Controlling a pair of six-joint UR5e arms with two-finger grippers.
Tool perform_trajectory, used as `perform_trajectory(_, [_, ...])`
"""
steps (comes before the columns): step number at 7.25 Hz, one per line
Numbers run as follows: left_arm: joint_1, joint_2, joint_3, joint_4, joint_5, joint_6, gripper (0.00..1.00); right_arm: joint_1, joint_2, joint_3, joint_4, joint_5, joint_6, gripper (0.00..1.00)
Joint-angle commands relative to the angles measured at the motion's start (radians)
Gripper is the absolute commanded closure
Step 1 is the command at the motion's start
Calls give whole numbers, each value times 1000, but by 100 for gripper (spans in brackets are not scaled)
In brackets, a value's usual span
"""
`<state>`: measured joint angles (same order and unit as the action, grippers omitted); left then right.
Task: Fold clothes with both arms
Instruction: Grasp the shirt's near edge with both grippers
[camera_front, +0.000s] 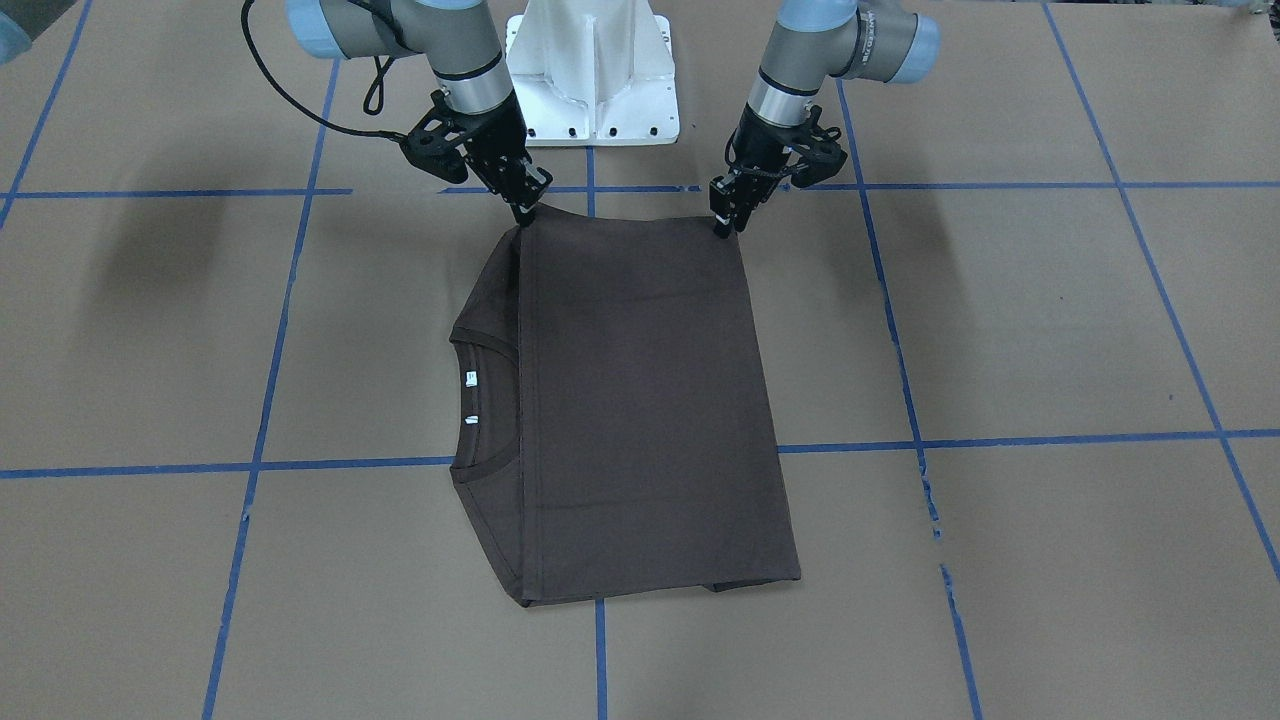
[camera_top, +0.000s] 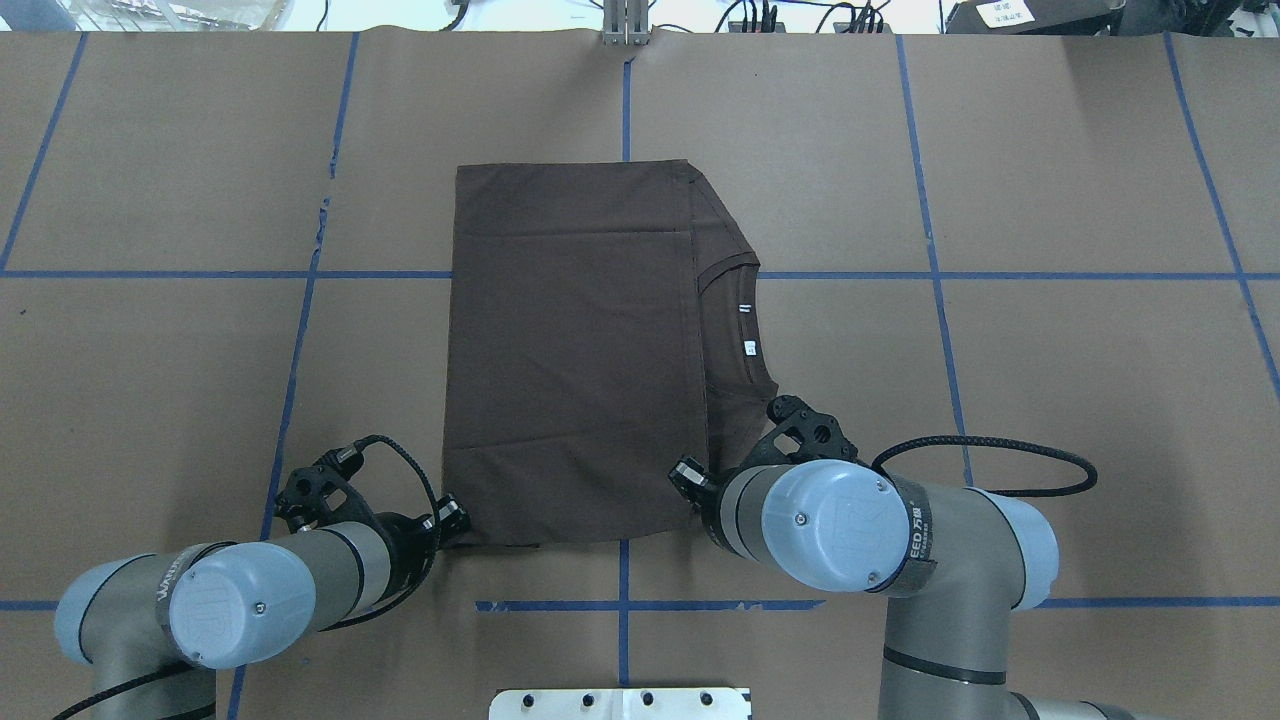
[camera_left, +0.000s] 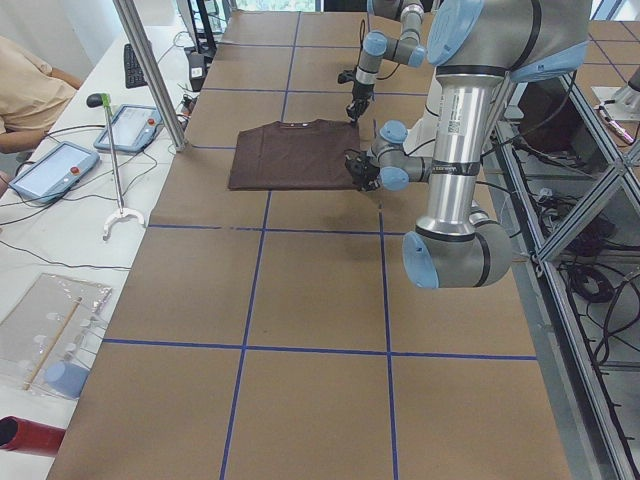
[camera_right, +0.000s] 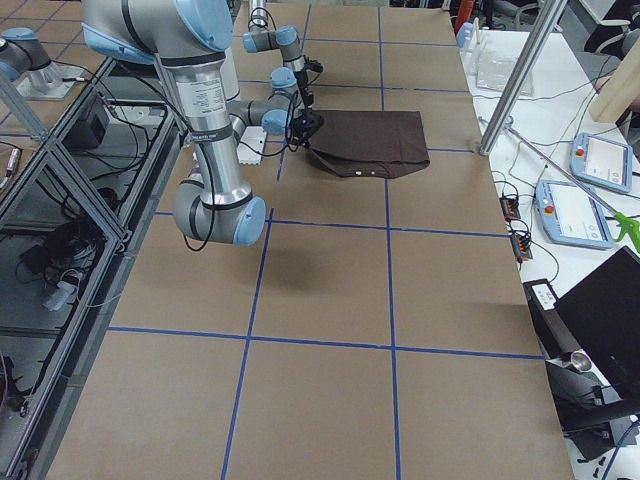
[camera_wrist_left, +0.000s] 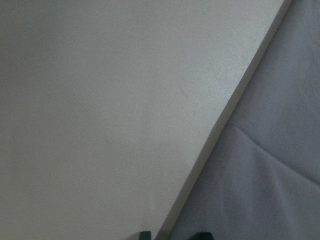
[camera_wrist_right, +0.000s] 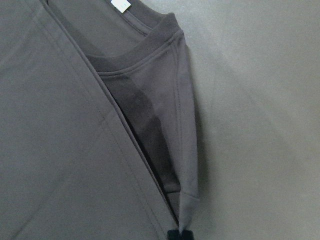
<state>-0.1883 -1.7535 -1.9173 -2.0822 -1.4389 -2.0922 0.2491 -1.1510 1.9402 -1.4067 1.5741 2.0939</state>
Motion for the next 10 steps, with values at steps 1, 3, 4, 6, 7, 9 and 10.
perform_trajectory(1, [0, -4, -22, 1, 0, -3, 100, -1, -1, 0, 0, 0, 0, 100])
perform_trajectory(3, [0, -1, -55, 1, -5, -6, 100, 1, -3, 3, 0, -2, 3, 100])
perform_trajectory(4, [0, -1, -77, 2, -8, -6, 100, -1, -3, 11, 0, -6, 5, 100])
perform_trajectory(6, [0, 2, -165, 59, -11, -34, 100, -40, -63, 105, -3, -12, 6, 100])
perform_trajectory(7, [12, 3, -205, 62, -43, -72, 100, -44, -134, 217, -5, -12, 6, 100])
perform_trajectory(9, [15, -30, -366, 199, -67, -69, 100, -33, -207, 322, -5, -12, 6, 100])
perform_trajectory(10, [-20, -90, -358, 255, -98, -46, 100, 19, -166, 280, -5, -5, -5, 100])
